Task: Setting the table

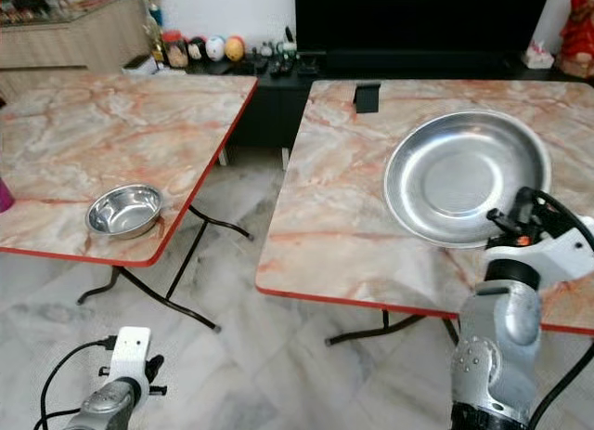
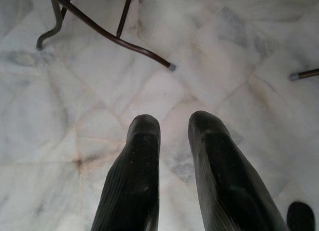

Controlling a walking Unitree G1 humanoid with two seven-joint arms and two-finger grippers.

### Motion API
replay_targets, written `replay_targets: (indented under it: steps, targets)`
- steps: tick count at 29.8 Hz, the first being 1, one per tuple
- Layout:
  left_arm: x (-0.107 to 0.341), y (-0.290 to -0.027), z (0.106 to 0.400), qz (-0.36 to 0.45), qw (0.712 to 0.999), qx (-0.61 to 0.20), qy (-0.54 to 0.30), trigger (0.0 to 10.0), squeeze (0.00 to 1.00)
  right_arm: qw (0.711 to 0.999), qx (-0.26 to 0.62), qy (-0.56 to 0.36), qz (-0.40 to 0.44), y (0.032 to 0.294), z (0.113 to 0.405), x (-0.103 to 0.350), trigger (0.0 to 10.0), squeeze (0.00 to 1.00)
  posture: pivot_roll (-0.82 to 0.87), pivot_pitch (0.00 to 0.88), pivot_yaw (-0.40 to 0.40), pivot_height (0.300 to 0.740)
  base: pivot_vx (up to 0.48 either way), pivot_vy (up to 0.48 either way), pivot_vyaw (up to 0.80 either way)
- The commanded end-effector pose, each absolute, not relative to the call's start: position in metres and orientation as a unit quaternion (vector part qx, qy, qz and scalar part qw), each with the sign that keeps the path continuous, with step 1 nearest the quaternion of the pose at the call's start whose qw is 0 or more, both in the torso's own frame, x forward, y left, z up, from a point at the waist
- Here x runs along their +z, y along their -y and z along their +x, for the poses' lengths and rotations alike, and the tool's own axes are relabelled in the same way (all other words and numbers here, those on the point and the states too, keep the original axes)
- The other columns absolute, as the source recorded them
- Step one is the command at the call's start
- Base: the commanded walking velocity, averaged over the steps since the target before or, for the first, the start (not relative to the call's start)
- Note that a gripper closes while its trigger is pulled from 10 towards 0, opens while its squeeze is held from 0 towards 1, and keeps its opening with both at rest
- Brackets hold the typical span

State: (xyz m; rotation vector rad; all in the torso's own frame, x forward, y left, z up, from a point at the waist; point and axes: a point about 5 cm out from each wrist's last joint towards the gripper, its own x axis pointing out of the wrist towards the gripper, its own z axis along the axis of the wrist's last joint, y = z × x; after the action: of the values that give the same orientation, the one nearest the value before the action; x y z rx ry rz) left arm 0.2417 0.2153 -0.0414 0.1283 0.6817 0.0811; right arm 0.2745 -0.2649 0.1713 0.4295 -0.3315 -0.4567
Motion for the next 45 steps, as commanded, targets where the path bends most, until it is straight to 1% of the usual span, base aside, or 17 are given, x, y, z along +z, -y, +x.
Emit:
replay_targets:
  steps: [1,14,26,35,38,45]
  targets:
    - [-0.0434,-0.2196,0.2381,0.068,0.936,0.044,-0.344,10.0,0.00,0.938,-0.211,0.173,0.212,0.2593,0.2776,0.1784,10.0,0.00,-0.03,0.000,0.032,0.740,0.000,-0.289,0.00]
    - [-0.0430,-0.2200,0.2385,0.069,0.936,0.045,-0.342,10.0,0.00,0.939,-0.211,0.171,0.212,0.2585,0.2774,0.1776,10.0,0.00,-0.02,0.000,0.031,0.740,0.000,-0.285,0.00]
    - [-0.0424,-0.2180,0.2397,0.065,0.938,0.039,-0.339,10.0,0.00,0.939,-0.211,0.169,0.213,0.2586,0.2782,0.1766,10.0,0.00,-0.02,0.000,0.027,0.740,0.000,0.000,0.00]
    - [-0.0428,-0.2174,0.2394,0.065,0.938,0.042,-0.339,10.0,0.00,0.938,-0.215,0.168,0.215,0.2599,0.2786,0.1765,10.0,0.00,-0.02,0.000,0.024,0.740,0.000,-0.378,-0.09]
    - [-0.0427,-0.2175,0.2396,0.063,0.938,0.044,-0.338,10.0,0.00,0.938,-0.217,0.165,0.215,0.2606,0.2792,0.1760,10.0,0.00,-0.02,0.000,0.024,0.740,0.000,0.000,-0.74]
    - [-0.0429,-0.2169,0.2395,0.061,0.938,0.044,-0.339,10.0,0.00,0.938,-0.216,0.170,0.211,0.2610,0.2785,0.1771,10.0,0.00,-0.02,0.000,0.025,0.740,0.000,0.000,0.00]
